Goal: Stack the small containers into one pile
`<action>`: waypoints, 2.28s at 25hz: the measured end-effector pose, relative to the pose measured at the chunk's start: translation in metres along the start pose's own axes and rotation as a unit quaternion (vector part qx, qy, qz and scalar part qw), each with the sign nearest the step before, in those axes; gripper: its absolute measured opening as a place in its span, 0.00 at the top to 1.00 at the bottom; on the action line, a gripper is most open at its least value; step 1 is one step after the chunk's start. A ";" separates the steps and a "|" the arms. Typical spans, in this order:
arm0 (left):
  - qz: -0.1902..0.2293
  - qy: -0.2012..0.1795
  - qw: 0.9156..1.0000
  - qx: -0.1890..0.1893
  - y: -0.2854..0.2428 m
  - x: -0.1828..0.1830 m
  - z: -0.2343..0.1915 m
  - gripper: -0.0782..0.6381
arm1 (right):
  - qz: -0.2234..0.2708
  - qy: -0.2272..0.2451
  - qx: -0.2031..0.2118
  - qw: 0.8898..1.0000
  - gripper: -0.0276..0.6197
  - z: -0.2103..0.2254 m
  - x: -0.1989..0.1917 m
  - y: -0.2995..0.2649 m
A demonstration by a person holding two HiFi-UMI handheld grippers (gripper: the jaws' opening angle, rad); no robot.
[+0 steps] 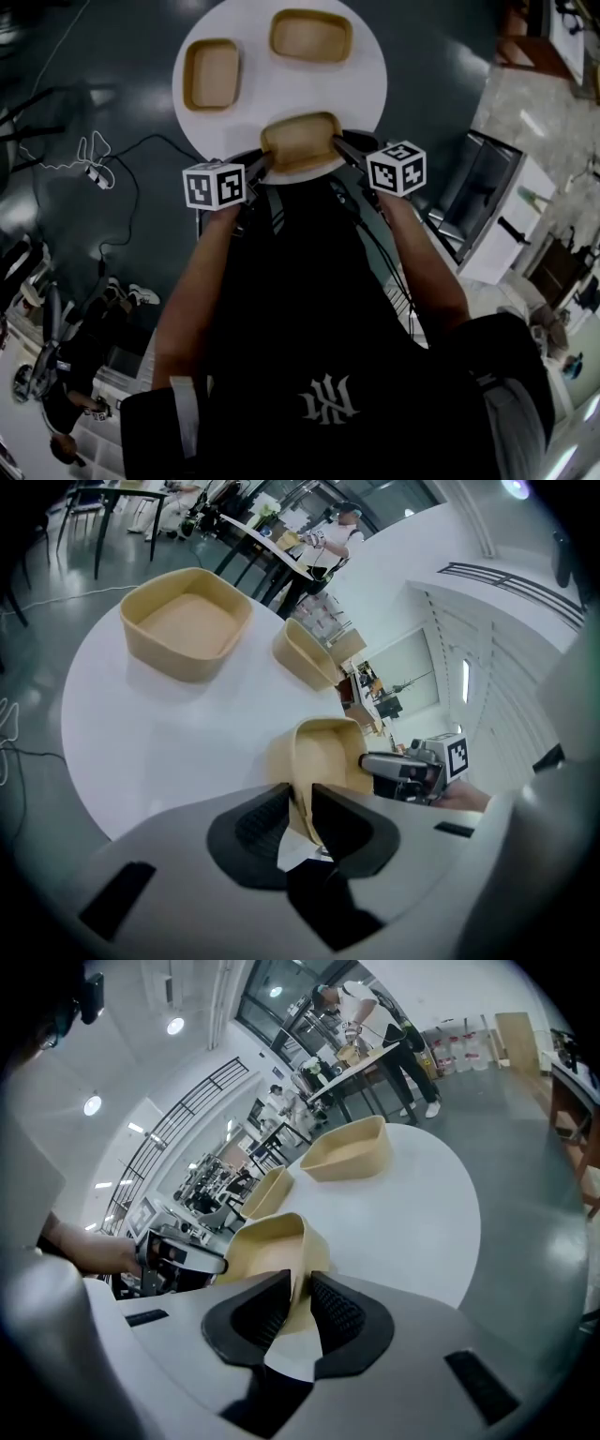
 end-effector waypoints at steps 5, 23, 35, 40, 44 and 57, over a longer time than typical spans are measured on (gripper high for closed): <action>0.021 -0.019 1.000 -0.007 0.017 0.021 0.013 0.78 | 0.028 0.020 0.009 0.999 0.82 -0.013 0.025 0.009; 0.114 -0.069 0.991 0.013 0.072 0.078 0.029 0.79 | 0.060 0.162 0.051 0.984 0.83 -0.063 0.150 0.006; 0.180 -0.019 0.983 -0.043 0.090 0.096 0.009 0.79 | 0.036 0.235 0.042 0.970 0.84 -0.096 0.202 -0.032; 0.187 -0.003 0.980 -0.065 0.099 0.102 0.002 0.79 | 0.033 0.248 0.028 0.968 0.84 -0.107 0.221 -0.050; 0.202 0.026 0.976 -0.082 0.102 0.102 -0.005 0.79 | 0.027 0.262 0.015 0.965 0.84 -0.114 0.229 -0.067; 0.191 0.069 0.974 -0.105 0.095 0.107 -0.035 0.79 | -0.009 0.288 -0.008 0.958 0.84 -0.115 0.245 -0.124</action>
Point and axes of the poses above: the fingertips, and each gripper's own axes: y backward along the fingers, z to its right, x out of its top, the point moved 6 cm from there along y, backward along the fingers, and after that the axes turned 3 degrees about z, right-handed, at the moved point
